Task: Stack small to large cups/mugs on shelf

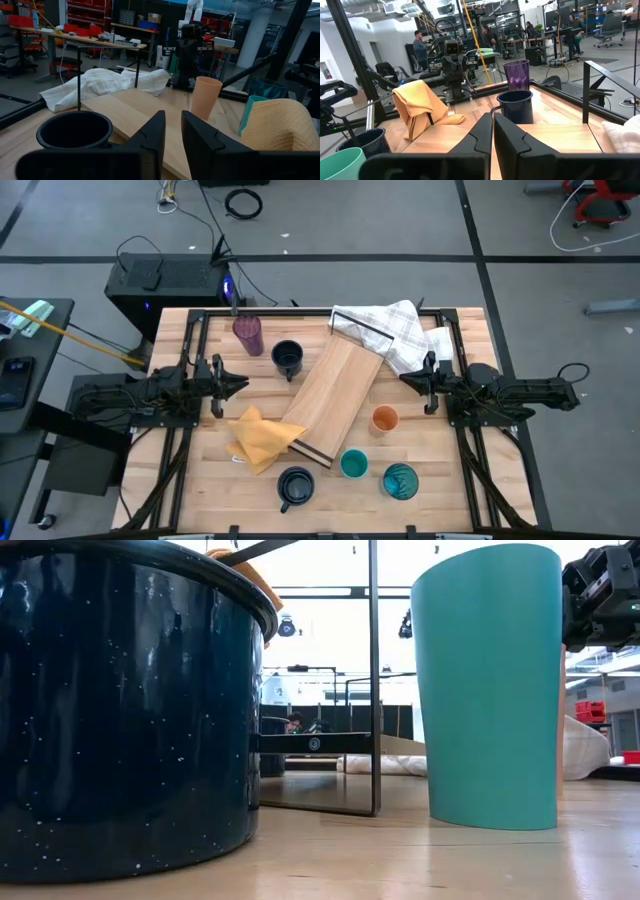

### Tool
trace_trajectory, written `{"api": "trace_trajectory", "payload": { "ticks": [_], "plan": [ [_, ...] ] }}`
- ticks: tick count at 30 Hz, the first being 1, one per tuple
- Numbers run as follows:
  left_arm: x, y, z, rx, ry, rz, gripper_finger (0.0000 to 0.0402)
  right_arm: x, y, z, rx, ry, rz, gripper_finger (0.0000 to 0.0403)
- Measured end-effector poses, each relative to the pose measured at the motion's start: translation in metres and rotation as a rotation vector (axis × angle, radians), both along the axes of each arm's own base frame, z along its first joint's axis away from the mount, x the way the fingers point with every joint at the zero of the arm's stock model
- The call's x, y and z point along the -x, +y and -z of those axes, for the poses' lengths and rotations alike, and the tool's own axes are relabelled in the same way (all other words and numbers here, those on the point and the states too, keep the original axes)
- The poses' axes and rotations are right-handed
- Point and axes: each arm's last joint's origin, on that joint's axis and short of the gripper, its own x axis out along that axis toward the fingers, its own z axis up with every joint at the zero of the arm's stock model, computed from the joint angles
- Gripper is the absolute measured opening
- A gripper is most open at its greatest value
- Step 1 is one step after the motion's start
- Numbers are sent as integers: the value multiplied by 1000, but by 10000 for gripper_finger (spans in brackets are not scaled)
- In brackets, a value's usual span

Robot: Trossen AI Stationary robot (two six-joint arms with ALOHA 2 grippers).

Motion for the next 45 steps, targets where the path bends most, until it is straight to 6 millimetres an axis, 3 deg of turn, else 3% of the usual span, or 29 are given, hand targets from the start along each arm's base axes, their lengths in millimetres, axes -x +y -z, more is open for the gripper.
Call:
{"api": "trace_trajectory", "payload": {
  "ticks": [45],
  "plan": [
    [0, 0, 0, 0, 0, 0, 72, 0, 0, 0, 0, 0, 0, 23]
  ]
}}
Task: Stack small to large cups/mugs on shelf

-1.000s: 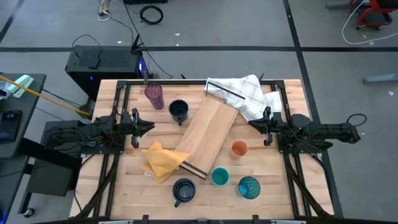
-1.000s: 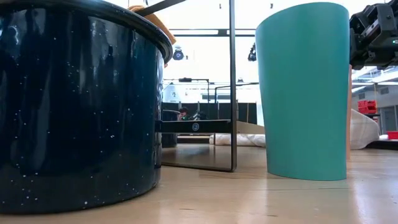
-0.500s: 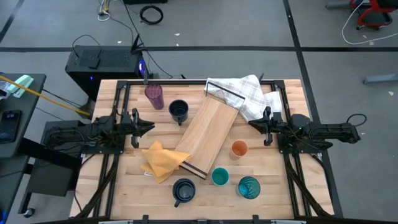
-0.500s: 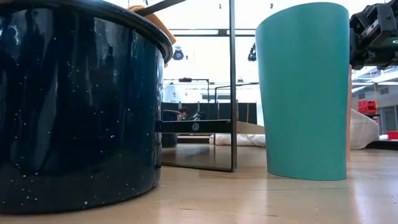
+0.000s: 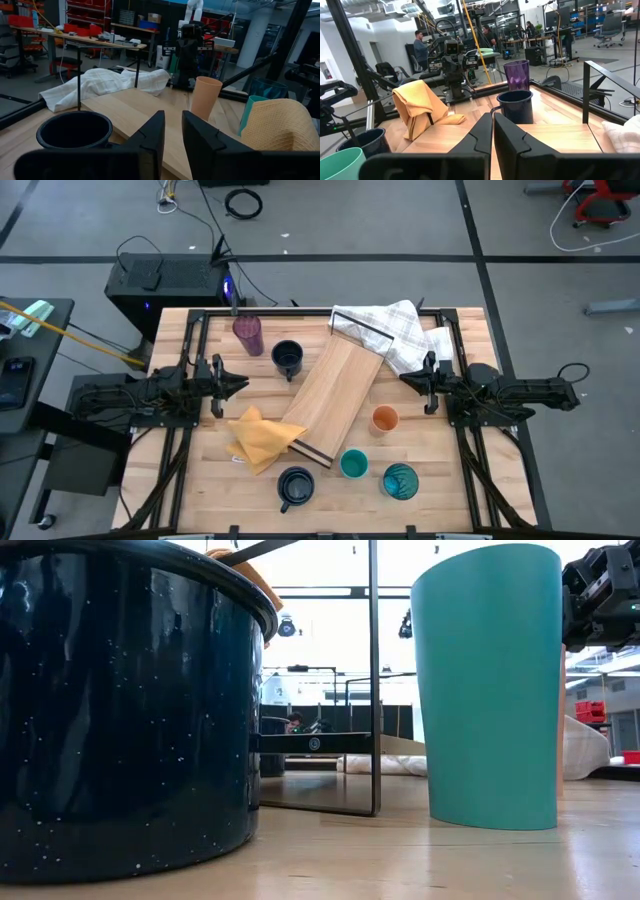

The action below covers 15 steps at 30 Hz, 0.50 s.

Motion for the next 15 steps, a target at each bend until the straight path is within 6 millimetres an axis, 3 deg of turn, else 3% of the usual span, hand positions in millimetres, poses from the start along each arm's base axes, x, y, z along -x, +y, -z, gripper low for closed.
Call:
{"api": "trace_trajectory", "payload": {
  "ticks": [15],
  "plan": [
    [0, 0, 0, -2, 0, 0, 75, 0, 0, 0, 0, 0, 0, 23]
  ]
}}
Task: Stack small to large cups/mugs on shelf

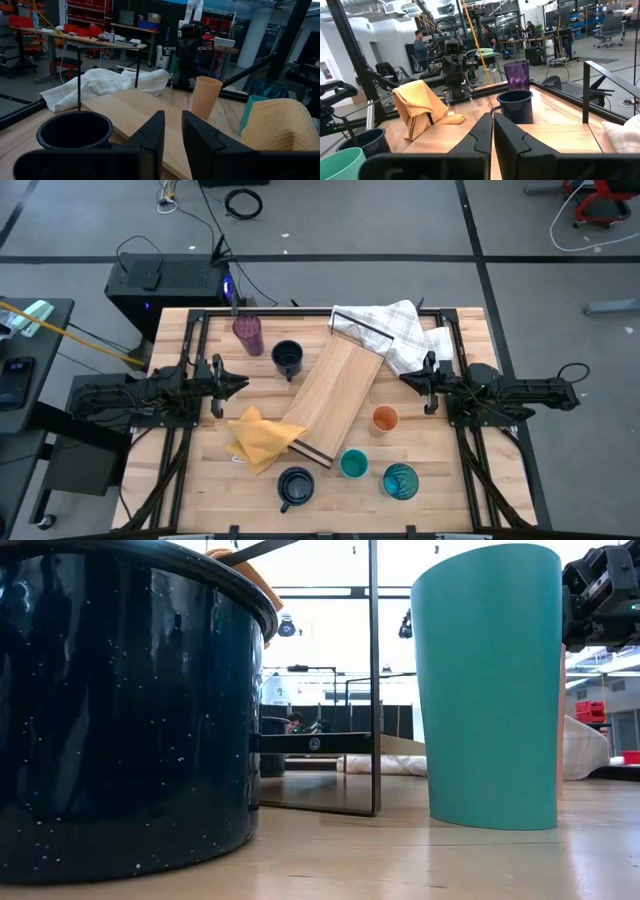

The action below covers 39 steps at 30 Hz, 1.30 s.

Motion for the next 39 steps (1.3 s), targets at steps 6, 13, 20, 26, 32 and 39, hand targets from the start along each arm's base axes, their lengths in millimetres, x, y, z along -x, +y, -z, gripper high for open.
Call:
{"api": "trace_trajectory", "payload": {
  "ticks": [6, 13, 20, 26, 32, 39],
  "plan": [
    [0, 0, 0, 0, 0, 0, 70, 0, 0, 0, 0, 0, 0, 23],
    [0, 0, 0, 1, 0, 0, 68, 0, 0, 0, -1, 0, 0, 23],
    [0, 0, 0, 1, 0, 0, 75, 0, 0, 0, 0, 0, 0, 23],
    [0, 0, 0, 5, -1, 0, 71, 0, 0, 0, 0, 0, 0, 23],
    [1, -1, -10, 57, -118, 25, 64, 0, 0, 0, -1, -2, 0, 23],
    [22, -4, -78, -114, -316, 73, 62, 0, 0, -3, -55, -43, -4, 23]
  ]
}}
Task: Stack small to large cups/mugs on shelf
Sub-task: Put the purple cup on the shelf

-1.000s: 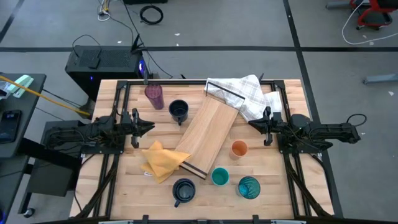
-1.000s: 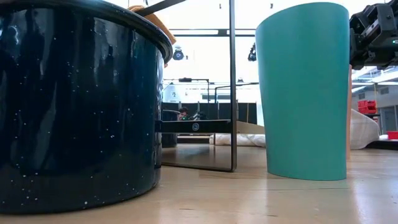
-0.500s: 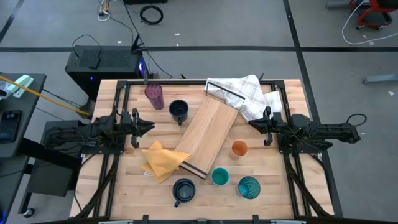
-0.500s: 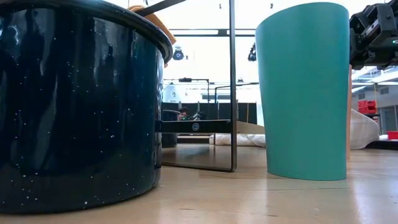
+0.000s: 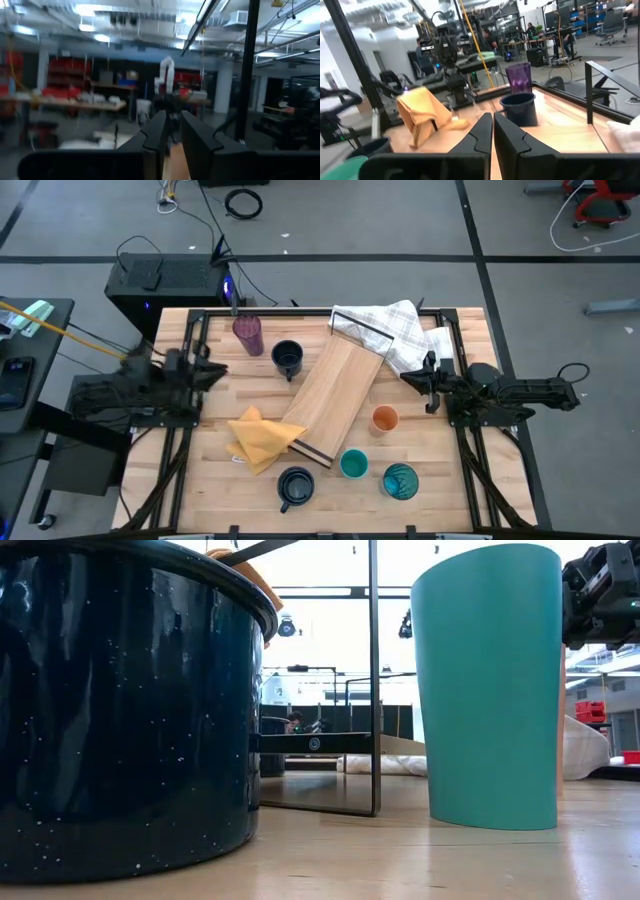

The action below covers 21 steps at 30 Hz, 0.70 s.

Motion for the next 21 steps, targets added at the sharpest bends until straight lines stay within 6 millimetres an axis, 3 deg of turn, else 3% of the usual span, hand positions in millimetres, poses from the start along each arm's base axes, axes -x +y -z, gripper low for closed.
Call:
{"api": "trace_trajectory", "payload": {
  "ticks": [5, 10, 14, 21],
  "plan": [
    [8, 0, -50, -47, 26, -21, 64, 2, 0, -8, -5, -26, 0, 23],
    [-7, 0, -104, -83, 115, -31, 61, 6, 0, -23, -4, -68, 0, 23],
    [-34, 1, -140, -100, 251, -29, 60, 10, 0, -38, 10, -110, 2, 23],
    [-99, -3, -196, -203, 157, 192, 57, 19, 0, -62, 7, -186, 2, 23]
  ]
}}
